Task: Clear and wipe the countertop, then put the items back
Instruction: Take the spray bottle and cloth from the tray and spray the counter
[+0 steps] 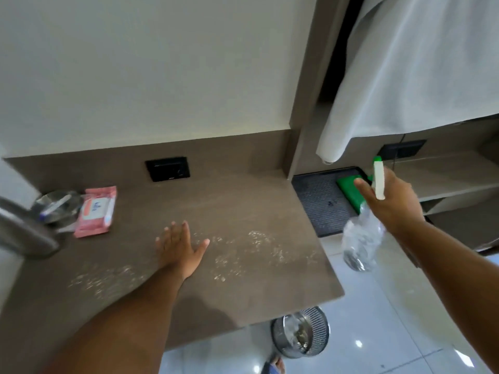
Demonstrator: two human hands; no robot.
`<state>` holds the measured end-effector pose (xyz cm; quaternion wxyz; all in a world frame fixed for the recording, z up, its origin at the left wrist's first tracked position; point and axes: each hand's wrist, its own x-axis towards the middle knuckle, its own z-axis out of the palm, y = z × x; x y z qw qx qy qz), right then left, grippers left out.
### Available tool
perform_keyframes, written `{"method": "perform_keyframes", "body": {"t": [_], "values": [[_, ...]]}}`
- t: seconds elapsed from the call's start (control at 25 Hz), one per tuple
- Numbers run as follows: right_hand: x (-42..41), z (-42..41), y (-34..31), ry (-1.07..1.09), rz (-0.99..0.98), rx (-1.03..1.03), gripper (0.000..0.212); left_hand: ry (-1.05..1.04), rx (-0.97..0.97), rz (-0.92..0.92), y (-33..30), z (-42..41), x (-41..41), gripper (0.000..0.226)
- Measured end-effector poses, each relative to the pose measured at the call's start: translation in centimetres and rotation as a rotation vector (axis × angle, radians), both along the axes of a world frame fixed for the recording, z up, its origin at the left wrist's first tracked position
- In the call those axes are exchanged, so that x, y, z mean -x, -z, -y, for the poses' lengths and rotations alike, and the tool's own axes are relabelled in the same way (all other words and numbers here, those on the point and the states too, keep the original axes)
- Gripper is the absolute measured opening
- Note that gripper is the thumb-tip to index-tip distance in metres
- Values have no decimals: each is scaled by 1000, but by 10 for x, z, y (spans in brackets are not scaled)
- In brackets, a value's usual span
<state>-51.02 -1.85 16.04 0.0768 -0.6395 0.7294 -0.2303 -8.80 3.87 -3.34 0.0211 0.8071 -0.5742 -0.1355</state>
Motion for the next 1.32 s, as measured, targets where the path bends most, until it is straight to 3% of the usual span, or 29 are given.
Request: {"method": "perform_keyframes", "body": {"t": [0.2,0.48,0.64,0.72,0.8,0.88,0.96,1.08,1.24,1.32], "values": [[33,85,23,-59,443,39,51,126,-11,-10,3,114,98,82],[44,162,49,-81,463,71,36,243,-91,54,21,194,174,78],[73,161,89,-153,360,-86,57,217,-31,77,32,195,183,80],[99,152,135,-18,254,-287,74,210,16,80,36,194,183,79],[118,145,178,265,417,-425,75,207,41,87,40,194,181,78],[125,151,199,629,759,-421,57,208,49,102,45,196,180,80],[131,166,207,847,963,-389,32,200,57,116,48,198,180,82],[143,189,214,887,1086,-373,7,181,86,109,50,198,182,83],[153,204,215,1108,1274,-419,23,184,70,120,50,199,180,83],[152,201,211,1101,1291,-439,27,181,67,131,49,199,181,83]]}}
